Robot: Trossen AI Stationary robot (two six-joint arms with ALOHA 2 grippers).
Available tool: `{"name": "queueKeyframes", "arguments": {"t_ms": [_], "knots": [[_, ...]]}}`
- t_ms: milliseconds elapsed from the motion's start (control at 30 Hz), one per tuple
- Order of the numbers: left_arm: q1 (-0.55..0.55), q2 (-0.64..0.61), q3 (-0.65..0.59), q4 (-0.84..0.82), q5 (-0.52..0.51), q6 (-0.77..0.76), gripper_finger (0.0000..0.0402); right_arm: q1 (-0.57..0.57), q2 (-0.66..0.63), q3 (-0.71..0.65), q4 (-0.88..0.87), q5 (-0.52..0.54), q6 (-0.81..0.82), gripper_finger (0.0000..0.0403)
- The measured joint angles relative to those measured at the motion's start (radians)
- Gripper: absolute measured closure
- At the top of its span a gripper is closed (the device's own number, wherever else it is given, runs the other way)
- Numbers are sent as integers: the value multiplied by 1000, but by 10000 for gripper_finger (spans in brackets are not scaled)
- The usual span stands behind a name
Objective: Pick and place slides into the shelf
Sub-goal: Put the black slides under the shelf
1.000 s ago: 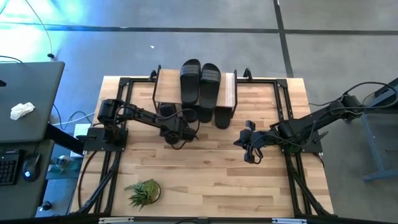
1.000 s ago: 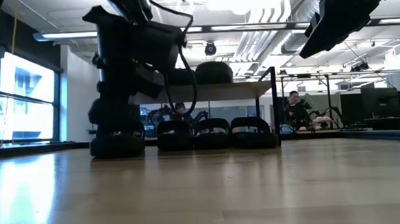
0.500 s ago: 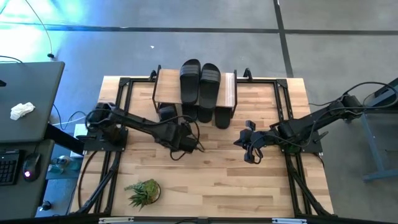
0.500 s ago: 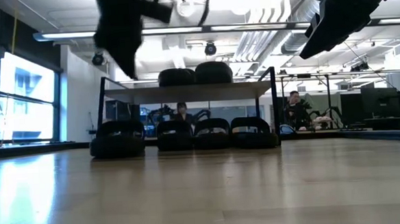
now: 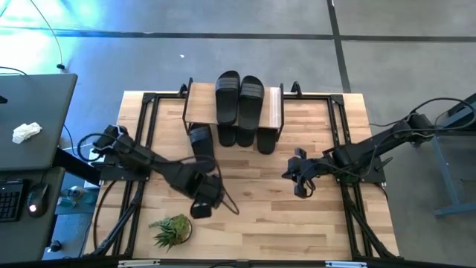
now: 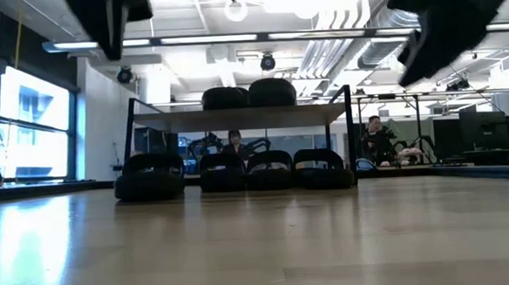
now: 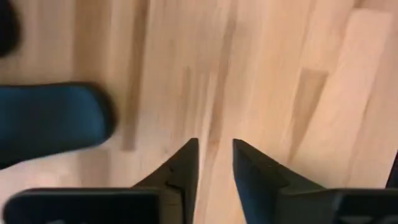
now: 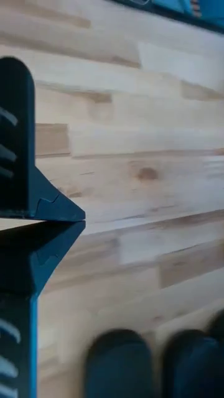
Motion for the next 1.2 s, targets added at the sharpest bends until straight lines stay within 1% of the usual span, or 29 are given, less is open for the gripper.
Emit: {"name": "queueKeyframes", "arguments": {"t_ms": [100, 200, 267, 400, 567, 700, 800, 967, 1200], "knots": [[-23, -1, -92, 115, -14, -58, 347, 6, -4, -58, 66, -13, 37, 403], [-34, 0, -166, 206, -80, -139, 385, 6, -1, -106, 143, -7, 73, 403], [-31, -2, -222, 267, -104, -192, 396, 6, 1, -133, 193, 15, 90, 403], [-15, 0, -330, 406, -147, -284, 387, 3, 0, -164, 214, 57, 95, 403], [7, 0, -433, 429, -148, -375, 399, -20, 0, -208, 234, 54, 107, 403], [37, 0, -495, 449, -148, -425, 396, -42, 0, -243, 300, 47, 107, 403], [68, 0, -525, 460, -150, -429, 400, -64, 0, -269, 361, 24, 94, 403], [132, 0, -567, 502, -154, -427, 398, -94, 19, -280, 373, 19, 70, 403], [206, -3, -599, 531, -137, -353, 400, -101, 72, -280, 409, -10, 35, 403]]}}
